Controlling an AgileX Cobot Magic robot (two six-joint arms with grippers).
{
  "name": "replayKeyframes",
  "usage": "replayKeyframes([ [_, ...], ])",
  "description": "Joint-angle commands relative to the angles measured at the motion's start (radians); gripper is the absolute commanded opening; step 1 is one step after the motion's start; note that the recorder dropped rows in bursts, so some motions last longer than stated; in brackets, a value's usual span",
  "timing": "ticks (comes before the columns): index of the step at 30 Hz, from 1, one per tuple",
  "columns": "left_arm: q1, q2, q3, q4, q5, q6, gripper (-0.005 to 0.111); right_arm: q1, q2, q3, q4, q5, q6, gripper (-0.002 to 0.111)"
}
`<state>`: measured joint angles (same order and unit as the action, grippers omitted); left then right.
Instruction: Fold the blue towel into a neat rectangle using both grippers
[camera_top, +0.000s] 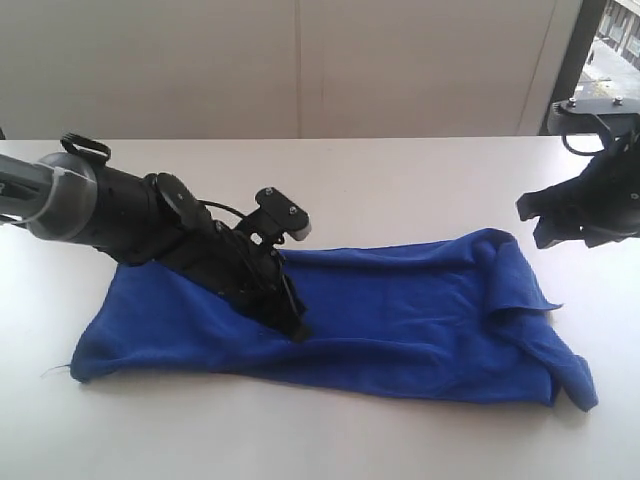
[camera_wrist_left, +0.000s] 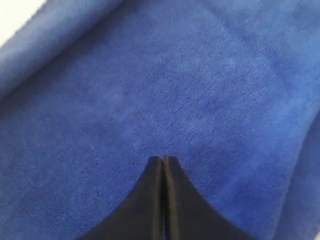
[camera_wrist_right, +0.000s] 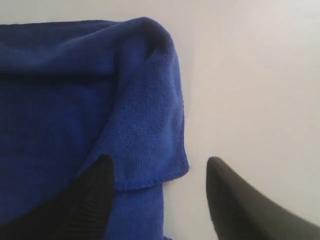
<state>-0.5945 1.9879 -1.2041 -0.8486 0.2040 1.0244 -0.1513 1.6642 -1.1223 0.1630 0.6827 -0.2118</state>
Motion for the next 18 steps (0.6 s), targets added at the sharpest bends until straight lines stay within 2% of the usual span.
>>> replayKeyframes([
  [1,-0.006,0.025,-0.005,0.008,0.036,0.005,0.0,-0.007,0.013,-0.003,0.027,-0.02,0.007,0.058],
  [4,-0.006,0.025,-0.005,0.049,0.052,0.005,0.0,-0.007,0.04,-0.003,0.043,-0.01,0.0,0.058],
  [7,0.0,0.025,-0.005,0.174,0.123,-0.035,0.0,-0.007,0.07,-0.003,0.05,-0.006,-0.009,0.058],
  [15,0.039,0.025,-0.007,0.67,0.278,-0.411,0.0,-0.007,0.136,-0.003,0.094,0.003,-0.021,0.058],
  [18,0.039,0.025,-0.007,0.695,0.304,-0.424,0.0,-0.007,0.173,0.013,0.192,0.008,-0.091,0.058],
])
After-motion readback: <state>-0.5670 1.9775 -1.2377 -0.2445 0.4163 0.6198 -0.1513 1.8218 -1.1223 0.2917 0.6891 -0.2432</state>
